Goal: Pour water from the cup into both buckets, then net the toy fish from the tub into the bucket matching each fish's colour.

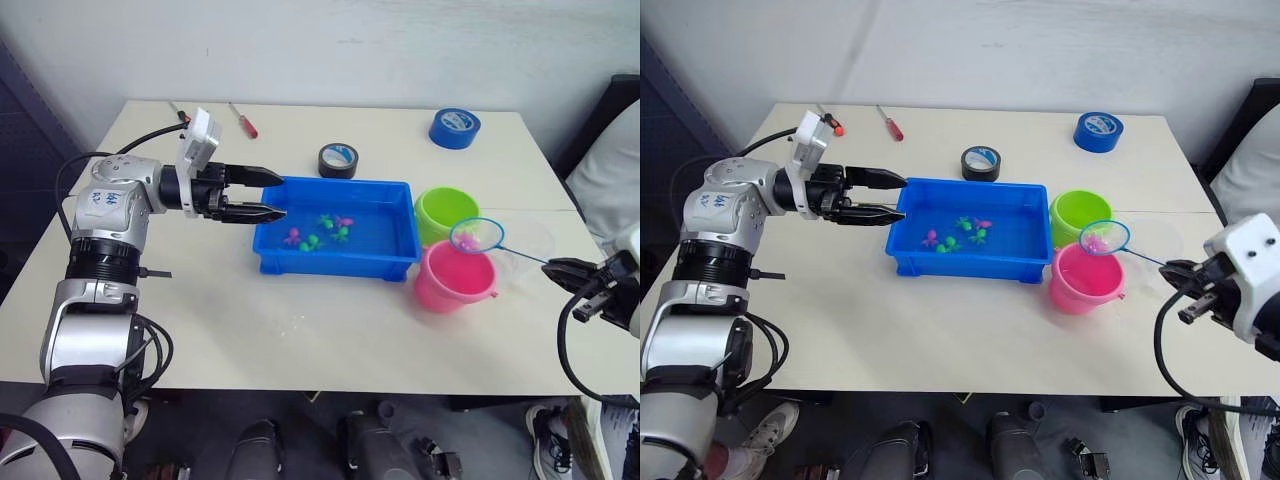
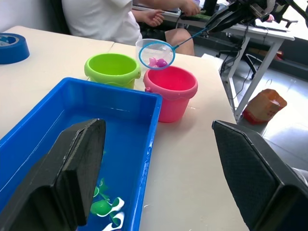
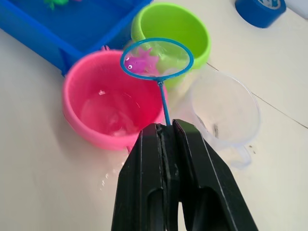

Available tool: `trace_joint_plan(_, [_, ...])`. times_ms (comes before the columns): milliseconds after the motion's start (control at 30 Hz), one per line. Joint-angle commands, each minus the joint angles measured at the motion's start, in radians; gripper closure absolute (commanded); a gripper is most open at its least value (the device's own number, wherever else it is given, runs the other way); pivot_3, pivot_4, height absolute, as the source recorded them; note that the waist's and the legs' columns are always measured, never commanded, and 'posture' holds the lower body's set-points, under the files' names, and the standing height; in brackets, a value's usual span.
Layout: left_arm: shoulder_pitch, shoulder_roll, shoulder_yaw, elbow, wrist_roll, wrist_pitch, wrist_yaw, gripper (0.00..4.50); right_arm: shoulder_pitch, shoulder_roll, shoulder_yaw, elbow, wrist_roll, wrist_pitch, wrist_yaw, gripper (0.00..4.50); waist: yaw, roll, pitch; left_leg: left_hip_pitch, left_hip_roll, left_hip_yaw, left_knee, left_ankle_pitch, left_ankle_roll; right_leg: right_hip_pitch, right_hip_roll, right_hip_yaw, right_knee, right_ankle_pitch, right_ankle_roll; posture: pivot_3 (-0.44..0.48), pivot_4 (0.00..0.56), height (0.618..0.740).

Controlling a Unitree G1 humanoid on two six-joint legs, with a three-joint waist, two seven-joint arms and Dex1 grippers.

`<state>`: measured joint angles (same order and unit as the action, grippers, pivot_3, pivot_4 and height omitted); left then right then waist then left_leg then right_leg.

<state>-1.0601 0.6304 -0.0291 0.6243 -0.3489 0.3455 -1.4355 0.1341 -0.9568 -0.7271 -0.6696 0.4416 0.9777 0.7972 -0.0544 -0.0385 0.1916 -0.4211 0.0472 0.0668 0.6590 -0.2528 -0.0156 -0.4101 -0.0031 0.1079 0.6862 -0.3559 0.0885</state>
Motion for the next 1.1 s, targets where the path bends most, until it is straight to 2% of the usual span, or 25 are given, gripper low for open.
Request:
trace_joint_plan(33, [-0.046,-0.01,0.003,0.028,0.014,-0.028,-0.017,0.63,0.059,-0.028,-0.049,-0.079,-0.063,-0.071,0.007,4.5,0.0,0.0,0.0,0.0,0.0,0.0,0.0,0.0,0.0,0.0,0.0,0.0,0.0,0.0,0.0,0.0,0.15,0.734])
trace_joint_plan(267, [-0.082,-0.033,0.0,0.09,0.042,-0.061,-0.037,0.63,0.182,-0.039,0.002,-0.144,-0.245,-0.256,-0.025,4.5,0.0,0.0,0.0,0.0,0.0,0.0,0.0,0.0,0.0,0.0,0.007,0.001,-0.001,0.0,0.001,0.0,0.15,0.734])
trace_joint_plan(367, [-0.089,-0.04,0.001,0.108,0.05,-0.072,-0.043,0.63,0.231,-0.045,0.05,-0.167,-0.368,-0.391,-0.047,4.5,0.0,0.0,0.0,0.0,0.0,0.0,0.0,0.0,0.0,0.0,0.008,0.002,-0.001,0.0,0.001,0.0,0.15,0.734])
trace_joint_plan(600, [-0.086,-0.052,0.004,0.117,0.055,-0.078,-0.055,0.63,0.321,-0.055,0.11,-0.154,-0.595,-0.629,-0.034,4.5,0.002,0.0,0.0,0.0,0.0,0.0,0.0,0.0,0.0,0.0,0.009,0.003,-0.001,0.0,0.001,0.0,0.15,0.734])
trace_joint_plan(933, [-0.055,-0.054,0.002,0.082,0.055,-0.061,-0.072,0.63,0.415,0.032,0.107,-0.084,-0.905,-0.969,-0.134,4.5,0.001,0.0,0.0,0.001,0.0,0.001,0.0,0.001,-0.002,0.0,0.009,0.003,0.0,0.0,0.001,0.0,0.15,0.734])
trace_joint_plan(1100, [-0.049,-0.058,0.004,0.078,0.052,-0.059,-0.073,0.63,0.443,0.098,0.129,-0.078,-1.036,-1.075,-0.192,4.5,0.002,0.0,0.0,0.001,0.0,0.001,0.0,0.001,-0.003,0.0,0.009,0.003,0.0,0.0,0.001,0.0,0.15,0.734])
